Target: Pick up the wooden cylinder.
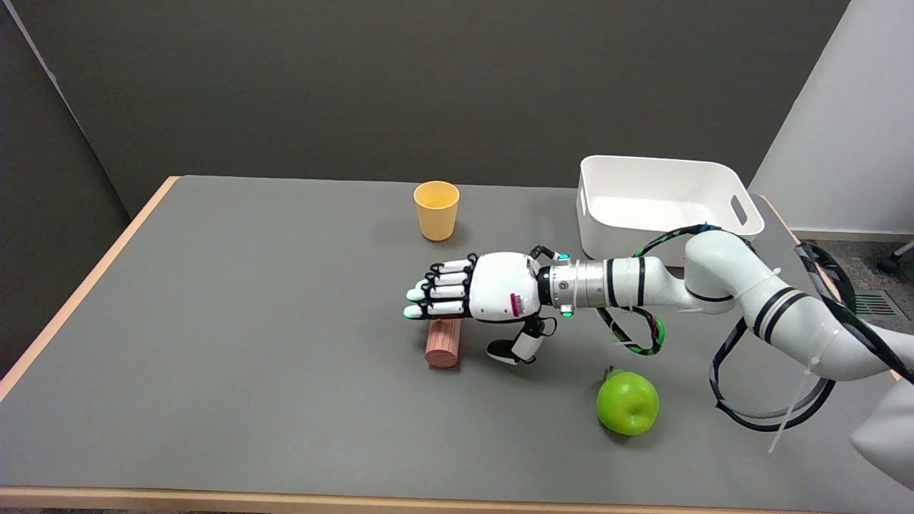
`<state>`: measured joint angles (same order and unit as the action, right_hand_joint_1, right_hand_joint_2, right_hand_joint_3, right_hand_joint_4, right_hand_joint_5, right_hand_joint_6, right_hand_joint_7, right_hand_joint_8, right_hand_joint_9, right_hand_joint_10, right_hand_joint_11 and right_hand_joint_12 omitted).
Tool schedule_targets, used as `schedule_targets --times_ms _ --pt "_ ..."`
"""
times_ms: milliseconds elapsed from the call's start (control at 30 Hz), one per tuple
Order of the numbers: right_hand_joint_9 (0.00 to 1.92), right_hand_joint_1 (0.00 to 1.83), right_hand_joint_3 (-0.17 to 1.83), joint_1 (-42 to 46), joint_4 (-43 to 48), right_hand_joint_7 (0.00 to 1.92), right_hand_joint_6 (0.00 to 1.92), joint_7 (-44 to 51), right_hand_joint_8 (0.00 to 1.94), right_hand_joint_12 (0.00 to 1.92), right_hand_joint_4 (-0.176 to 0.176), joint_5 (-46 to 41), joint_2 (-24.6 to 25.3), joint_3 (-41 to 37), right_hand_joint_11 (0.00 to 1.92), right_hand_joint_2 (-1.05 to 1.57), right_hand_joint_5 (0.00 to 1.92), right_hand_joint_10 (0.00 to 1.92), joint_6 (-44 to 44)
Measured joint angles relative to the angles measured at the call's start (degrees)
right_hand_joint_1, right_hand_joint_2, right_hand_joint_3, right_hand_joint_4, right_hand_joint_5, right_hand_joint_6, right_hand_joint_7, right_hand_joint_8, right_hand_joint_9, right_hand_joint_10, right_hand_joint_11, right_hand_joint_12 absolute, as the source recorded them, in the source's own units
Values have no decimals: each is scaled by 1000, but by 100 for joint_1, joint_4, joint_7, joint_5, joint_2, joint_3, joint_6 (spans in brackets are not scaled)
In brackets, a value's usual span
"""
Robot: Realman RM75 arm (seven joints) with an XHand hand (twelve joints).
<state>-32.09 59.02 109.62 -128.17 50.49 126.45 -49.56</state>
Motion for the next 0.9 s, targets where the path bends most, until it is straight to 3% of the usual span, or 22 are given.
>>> schedule_targets --times_ms 567,900 --pt "7 850 1001 -399 -520 -1 226 162 128 861 9 -67 233 284 -1 667 -1 466 -312" --pt "19 839 1009 -541 -734 3 256 256 150 910 10 -106 384 401 -1 672 13 500 -404"
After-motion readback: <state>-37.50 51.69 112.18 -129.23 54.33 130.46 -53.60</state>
